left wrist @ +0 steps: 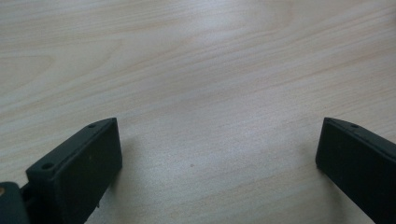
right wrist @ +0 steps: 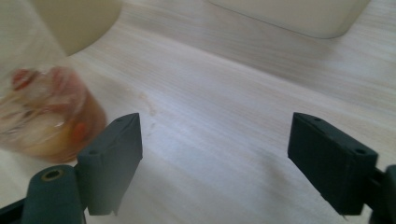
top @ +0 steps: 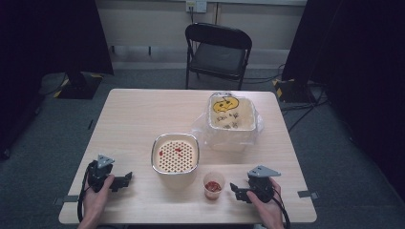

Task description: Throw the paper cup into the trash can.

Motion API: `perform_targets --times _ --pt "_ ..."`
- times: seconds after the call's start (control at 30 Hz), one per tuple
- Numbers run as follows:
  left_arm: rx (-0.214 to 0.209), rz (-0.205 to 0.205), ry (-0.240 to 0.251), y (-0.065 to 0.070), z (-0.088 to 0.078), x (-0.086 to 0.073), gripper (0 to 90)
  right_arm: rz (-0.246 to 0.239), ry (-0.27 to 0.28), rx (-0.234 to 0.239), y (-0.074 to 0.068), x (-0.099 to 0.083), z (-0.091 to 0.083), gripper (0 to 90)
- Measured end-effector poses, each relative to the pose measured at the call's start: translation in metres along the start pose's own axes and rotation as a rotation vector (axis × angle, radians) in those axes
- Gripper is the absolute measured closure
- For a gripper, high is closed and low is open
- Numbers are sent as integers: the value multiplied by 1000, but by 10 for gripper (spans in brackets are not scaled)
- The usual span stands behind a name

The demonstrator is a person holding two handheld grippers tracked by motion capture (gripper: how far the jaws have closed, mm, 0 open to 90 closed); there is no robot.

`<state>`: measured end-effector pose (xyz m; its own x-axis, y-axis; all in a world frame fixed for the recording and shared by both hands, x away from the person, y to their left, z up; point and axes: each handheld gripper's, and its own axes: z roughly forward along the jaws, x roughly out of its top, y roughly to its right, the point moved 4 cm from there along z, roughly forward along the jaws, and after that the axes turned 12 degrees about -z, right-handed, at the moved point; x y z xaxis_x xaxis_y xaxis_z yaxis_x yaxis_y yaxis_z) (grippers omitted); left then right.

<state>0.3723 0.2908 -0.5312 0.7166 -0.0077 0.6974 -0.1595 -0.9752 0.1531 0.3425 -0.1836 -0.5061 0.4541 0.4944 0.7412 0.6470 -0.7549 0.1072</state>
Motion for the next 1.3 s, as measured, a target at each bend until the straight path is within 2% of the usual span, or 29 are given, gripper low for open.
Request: perform_targets --times 0.07,0.13,0.17,0.2,0.33,0.37,0.4,0.43,0.47,0.63,0.7,0.93,1.03,1.07,1.1,1.3 --pt "0 0 0 0 0 0 0 -14 4 0 -2 0 -3 195" --pt "-1 0 0 0 0 0 0 -9 22 52 -9 0 -11 200" --pt "-1 0 0 0 0 0 0 -9 22 52 -9 0 -11 200" --pt "0 0 0 0 0 0 0 -31 21 76 -17 1 -15 204" --pt "0 0 0 0 0 0 0 -60 22 127 -33 2 -18 205" --pt "0 0 0 0 0 0 0 -60 22 127 -33 2 -18 205" --pt "0 0 0 0 0 0 0 -67 31 161 -40 3 -19 208" --pt "0 0 0 0 0 0 0 -67 31 161 -40 3 -19 208" --pt "0 0 0 0 0 0 0 -76 38 185 -46 4 -18 221" --pt "0 0 0 0 0 0 0 -78 61 209 -53 12 -12 241" --pt "1 0 0 0 0 0 0 -78 80 243 -59 18 -6 246" --pt "0 5 1 0 0 0 3 -82 87 250 -68 31 10 246" --pt "-1 1 2 0 0 0 3 -81 90 266 -69 33 14 246" --pt "0 3 1 0 0 0 3 -89 90 255 -69 34 15 254" --pt "-1 1 2 0 0 0 3 -86 97 270 -70 34 17 264" --pt "-1 3 1 0 0 0 3 -92 78 269 -70 32 23 303"
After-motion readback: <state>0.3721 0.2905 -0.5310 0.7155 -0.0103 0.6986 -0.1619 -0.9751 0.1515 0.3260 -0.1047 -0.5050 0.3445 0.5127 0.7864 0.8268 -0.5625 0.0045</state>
